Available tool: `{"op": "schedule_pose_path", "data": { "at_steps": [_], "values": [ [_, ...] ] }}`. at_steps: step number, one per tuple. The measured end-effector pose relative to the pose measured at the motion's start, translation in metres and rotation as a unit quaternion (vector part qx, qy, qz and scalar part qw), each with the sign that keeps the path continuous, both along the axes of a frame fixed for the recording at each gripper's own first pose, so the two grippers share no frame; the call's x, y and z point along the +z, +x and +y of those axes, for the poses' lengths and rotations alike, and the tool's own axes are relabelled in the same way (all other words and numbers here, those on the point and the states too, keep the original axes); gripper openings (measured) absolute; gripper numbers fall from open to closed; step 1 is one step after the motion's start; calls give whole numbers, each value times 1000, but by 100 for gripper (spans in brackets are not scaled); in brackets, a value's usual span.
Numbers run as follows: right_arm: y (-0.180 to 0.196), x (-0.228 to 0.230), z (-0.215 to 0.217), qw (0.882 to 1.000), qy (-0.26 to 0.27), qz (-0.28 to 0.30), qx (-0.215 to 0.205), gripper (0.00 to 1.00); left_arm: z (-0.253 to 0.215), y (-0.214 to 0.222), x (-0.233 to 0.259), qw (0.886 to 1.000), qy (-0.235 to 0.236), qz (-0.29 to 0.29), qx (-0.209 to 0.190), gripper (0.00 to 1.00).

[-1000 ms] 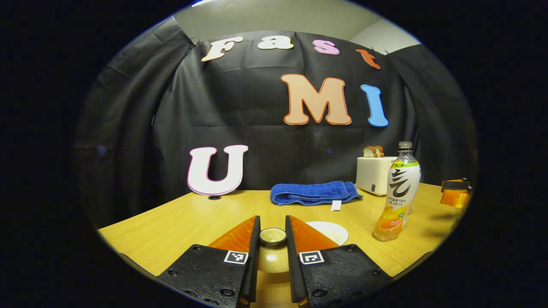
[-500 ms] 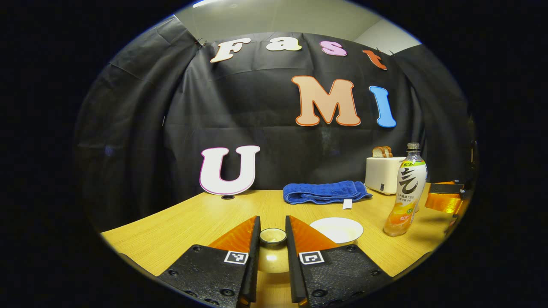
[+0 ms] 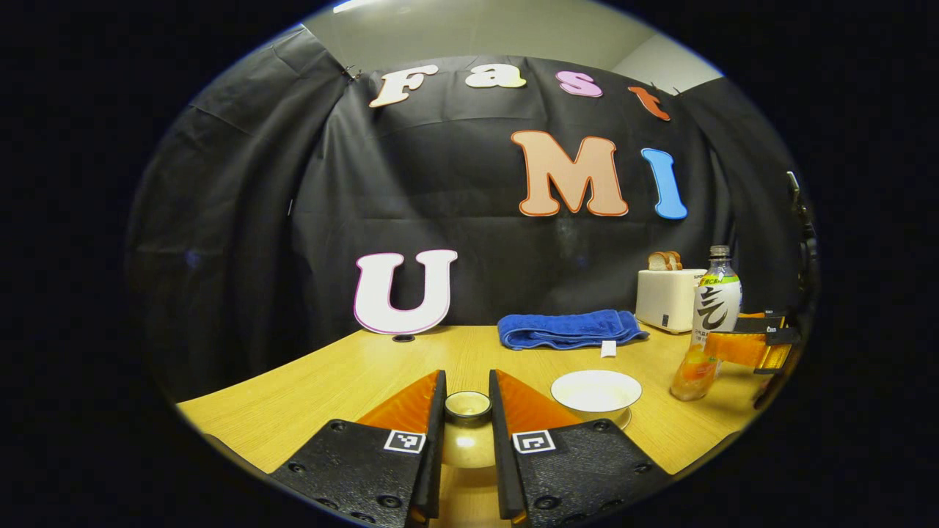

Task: Open the teacup lid with one hand, grasp the water bottle and pour water into the teacup with the other hand; after pouring, place the water bottle on the coaster and then close the teacup lid.

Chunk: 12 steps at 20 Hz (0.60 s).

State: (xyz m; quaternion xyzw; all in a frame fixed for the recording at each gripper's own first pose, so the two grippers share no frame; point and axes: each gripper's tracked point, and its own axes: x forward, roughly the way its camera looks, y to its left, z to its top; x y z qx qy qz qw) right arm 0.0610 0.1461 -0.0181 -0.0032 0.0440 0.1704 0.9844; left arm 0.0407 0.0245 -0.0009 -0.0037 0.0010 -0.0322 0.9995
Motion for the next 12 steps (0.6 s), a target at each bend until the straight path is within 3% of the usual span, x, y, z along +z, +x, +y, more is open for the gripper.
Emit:
{"op": "schedule_pose_path", "data": {
  "at_steps": [6,7,12],
  "values": [
    [14,-9,10,1000,-16,23,-1,95,2,-1,0,1000,-1,0,2,28],
    [16,-10,10,999,-20,26,-4,88,2,0,0,1000,-1,0,3,28],
    [15,-9,17,998,-66,10,-11,71,2,-1,1,1000,-1,1,3,28]
  ]
}}
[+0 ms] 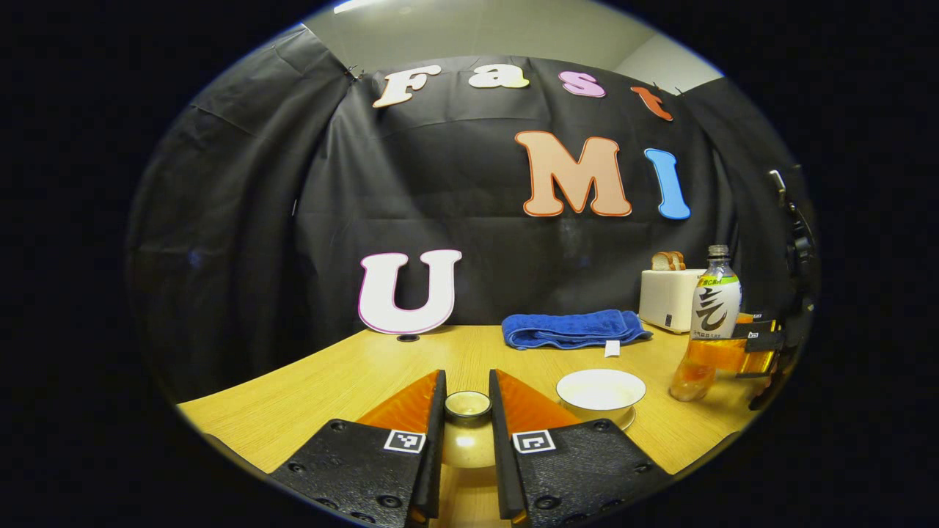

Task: Open the teacup lid with one hand, grasp the water bottle and pour water into the teacup with the other hand; after pouring, place the water bottle on the coaster and then close the teacup lid.

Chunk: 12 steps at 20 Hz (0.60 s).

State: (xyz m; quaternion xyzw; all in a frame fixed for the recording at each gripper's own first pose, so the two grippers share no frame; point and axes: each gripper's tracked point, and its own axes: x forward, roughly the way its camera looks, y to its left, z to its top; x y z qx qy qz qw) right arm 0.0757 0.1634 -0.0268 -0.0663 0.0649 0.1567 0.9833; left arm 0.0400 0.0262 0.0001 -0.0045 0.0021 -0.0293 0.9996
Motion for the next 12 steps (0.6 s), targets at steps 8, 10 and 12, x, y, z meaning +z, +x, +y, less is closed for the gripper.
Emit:
{"op": "schedule_pose_path", "data": {
  "at_steps": [8,10,12],
  "values": [
    [3,25,-15,965,-229,-109,-58,70,0,-1,-1,1000,0,0,0,29],
    [6,36,-17,939,-305,-143,-70,70,0,0,-1,1000,0,0,0,29],
    [11,48,-16,908,-374,-174,-74,70,0,0,-1,1000,-1,0,0,28]
  ]
}}
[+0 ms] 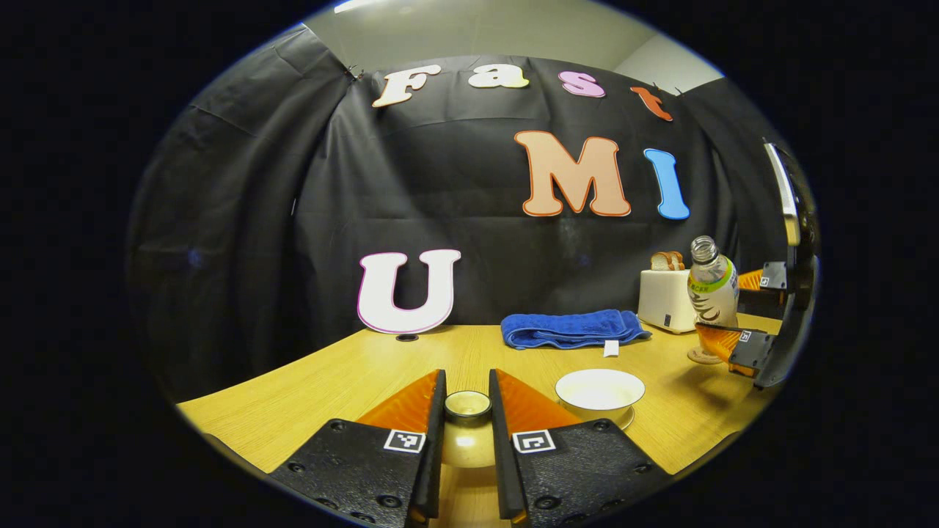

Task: Open the teacup lid with one hand, grasp the water bottle and pour water into the teacup with the other hand; after pouring, place the water bottle on the coaster and then close the teacup lid.

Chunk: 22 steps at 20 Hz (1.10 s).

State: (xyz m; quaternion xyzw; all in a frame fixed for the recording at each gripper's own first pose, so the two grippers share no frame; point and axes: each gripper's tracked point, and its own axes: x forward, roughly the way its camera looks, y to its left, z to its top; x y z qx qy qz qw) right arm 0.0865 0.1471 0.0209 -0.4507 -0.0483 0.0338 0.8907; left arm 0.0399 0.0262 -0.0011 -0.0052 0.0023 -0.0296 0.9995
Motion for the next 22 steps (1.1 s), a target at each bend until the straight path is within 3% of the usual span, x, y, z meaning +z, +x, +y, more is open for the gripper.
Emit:
{"op": "schedule_pose_path", "data": {
  "at_steps": [4,9,22],
  "values": [
    [7,6,5,992,-119,-30,-10,69,0,0,0,1000,-1,0,0,29],
    [14,2,23,968,-243,-62,-1,71,0,0,0,1000,-1,0,0,28],
    [22,-5,47,918,-384,-98,14,69,0,0,-1,1000,-1,1,0,29]
  ]
}}
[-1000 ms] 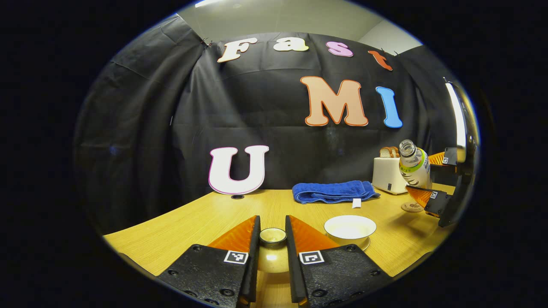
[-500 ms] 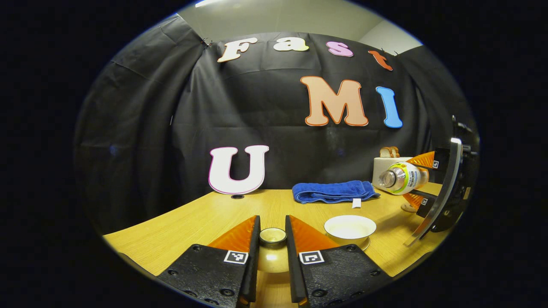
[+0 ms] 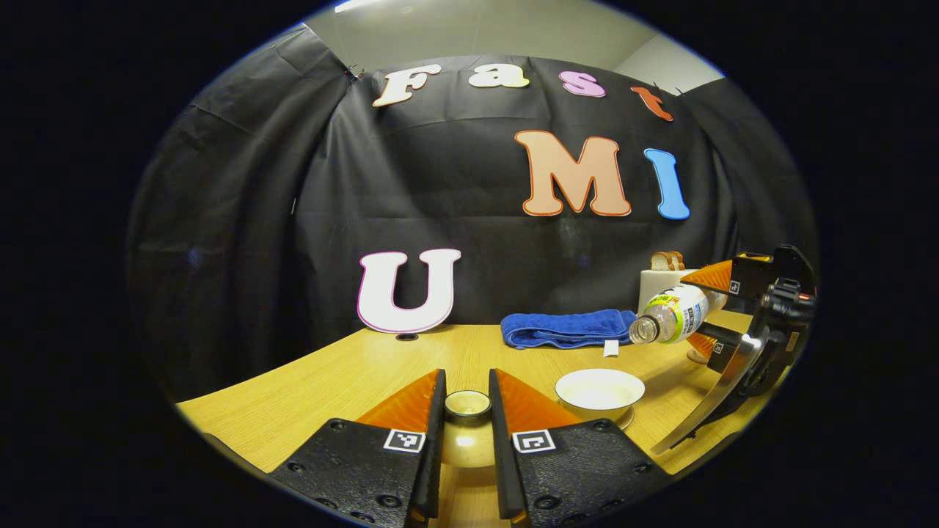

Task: Open the teacup lid with one hand, grasp the water bottle and pour water into the teacup with the other hand; after pouring, place the water bottle on the coaster and then close the teacup lid.

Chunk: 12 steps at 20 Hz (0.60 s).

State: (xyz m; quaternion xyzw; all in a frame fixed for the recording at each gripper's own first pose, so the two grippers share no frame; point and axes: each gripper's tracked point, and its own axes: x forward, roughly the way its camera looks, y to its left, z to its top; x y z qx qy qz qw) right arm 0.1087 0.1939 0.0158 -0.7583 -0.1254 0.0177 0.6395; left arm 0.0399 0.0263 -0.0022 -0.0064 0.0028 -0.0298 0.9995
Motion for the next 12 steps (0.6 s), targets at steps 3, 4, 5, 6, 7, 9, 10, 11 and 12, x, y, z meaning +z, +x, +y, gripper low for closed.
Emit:
{"op": "schedule_pose_path", "data": {
  "at_steps": [3,4,5,6,7,9,10,11,12],
  "values": [
    [1,3,4,999,-29,-13,4,68,0,0,0,1000,0,0,0,29],
    [-1,3,7,999,-42,-18,8,68,0,0,0,1000,0,-1,0,29],
    [-1,3,8,998,-52,-23,10,68,-1,1,0,1000,0,0,0,29],
    [-1,0,9,998,-60,-23,13,68,0,1,0,1000,0,-1,0,29],
    [-2,-1,10,997,-68,-26,15,68,-1,0,0,1000,-1,-1,0,29],
    [-1,-5,8,997,-75,-27,15,68,0,1,0,1000,0,-1,1,29],
    [0,-6,9,996,-78,-28,16,68,0,1,0,1000,0,-1,1,29],
    [-1,-5,10,996,-83,-31,17,68,0,1,0,1000,0,-1,1,29],
    [-1,-5,11,995,-87,-34,18,68,0,0,-1,1000,-1,-1,1,29]
  ]
}}
